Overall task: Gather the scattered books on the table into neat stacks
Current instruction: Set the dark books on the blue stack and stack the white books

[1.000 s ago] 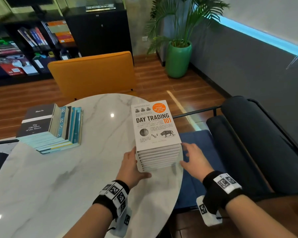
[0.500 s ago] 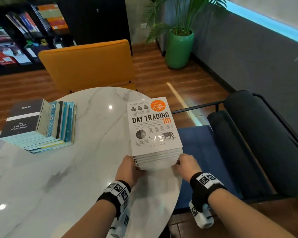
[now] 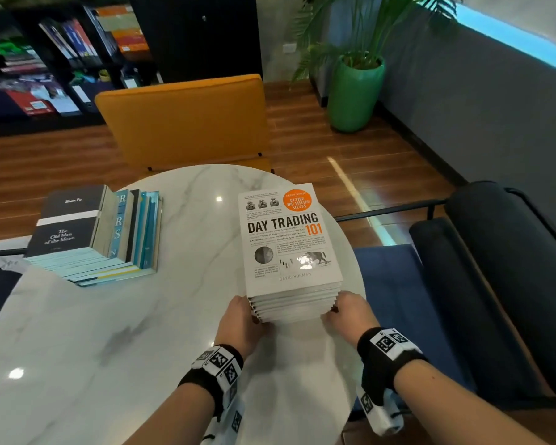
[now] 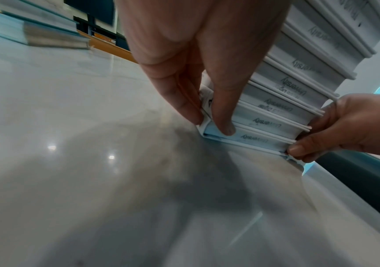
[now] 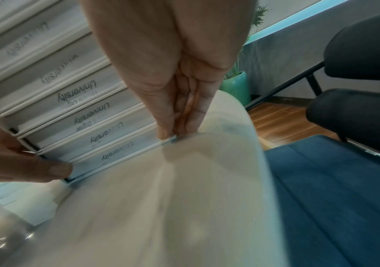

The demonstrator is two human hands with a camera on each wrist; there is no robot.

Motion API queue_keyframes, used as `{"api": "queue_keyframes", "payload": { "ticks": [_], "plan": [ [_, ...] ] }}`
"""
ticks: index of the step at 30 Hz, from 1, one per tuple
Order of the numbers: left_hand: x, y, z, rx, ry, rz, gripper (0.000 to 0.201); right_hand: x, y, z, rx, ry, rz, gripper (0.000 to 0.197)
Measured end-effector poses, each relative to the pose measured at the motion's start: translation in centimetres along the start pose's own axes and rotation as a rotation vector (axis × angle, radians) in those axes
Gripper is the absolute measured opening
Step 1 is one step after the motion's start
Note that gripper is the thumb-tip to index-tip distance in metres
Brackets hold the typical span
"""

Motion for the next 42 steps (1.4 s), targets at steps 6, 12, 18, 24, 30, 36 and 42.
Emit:
{"api": "queue_keyframes", "payload": {
  "ticks": [6,12,18,24,30,36,42],
  "plan": [
    [-3.6,3.6,-2.0,0.045,0.041,0.020,0.047,-4.9,-2.1,-3.3,-0.033,0.060,0.042,0.018],
    [-6.4,8.1,-4.6,0.096,0.054,0.047,0.052,-10.0,-4.0,-6.4,-0.070,0.071,0.094,0.023],
    [-9.0,12.1,-7.8,0.107,0.094,0.059,0.051,-14.1,-6.2,-9.8,-0.098,0.049,0.086,0.031],
    [-10.6,14.5,-11.2,0.070,0.145,0.060,0.041,-17.2,-6.8,-12.5,-0.040,0.054,0.140,0.016],
    [-11.5,16.0,-14.2,0.062,0.165,-0.042,0.048,-18.7,-7.2,-14.5,0.007,0.017,0.181,0.015],
    [-10.8,16.3,-14.4,0.051,0.135,-0.012,0.051,-19.1,-7.4,-15.0,0.051,-0.007,0.178,0.018],
    [-10.6,17.7,-9.5,0.094,0.071,0.098,0.040,-17.9,-8.7,-12.1,0.111,-0.162,-0.048,0.025]
  ]
}}
Point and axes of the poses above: each hand's wrist, its own z-axis away from the middle knuckle, its own y-axis out of the back of the hand, x = y × z, the point moved 7 cm from there along -z, towards the middle knuckle, and after that the axes turned 5 degrees about y, right-handed, at the moved point
